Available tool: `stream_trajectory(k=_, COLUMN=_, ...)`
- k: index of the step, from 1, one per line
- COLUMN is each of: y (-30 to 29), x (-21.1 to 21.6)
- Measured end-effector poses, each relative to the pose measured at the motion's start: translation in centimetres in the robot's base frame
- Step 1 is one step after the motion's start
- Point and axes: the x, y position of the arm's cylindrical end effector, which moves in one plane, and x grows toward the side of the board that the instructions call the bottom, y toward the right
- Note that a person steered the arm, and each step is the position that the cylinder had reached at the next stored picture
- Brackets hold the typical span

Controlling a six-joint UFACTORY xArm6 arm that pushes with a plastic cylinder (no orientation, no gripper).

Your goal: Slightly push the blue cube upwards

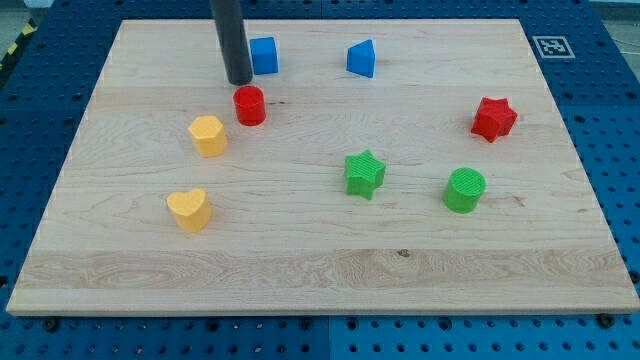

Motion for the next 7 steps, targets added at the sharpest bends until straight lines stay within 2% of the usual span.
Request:
stream_trajectory(k=1, y=1.9, x=-0.5)
stream_trajectory(k=2, y=2.2, x=-3.0)
stream_trajectory(k=4, y=2.5, x=-4.4)
stream_trajectory(k=7, y=6.1, x=1.5)
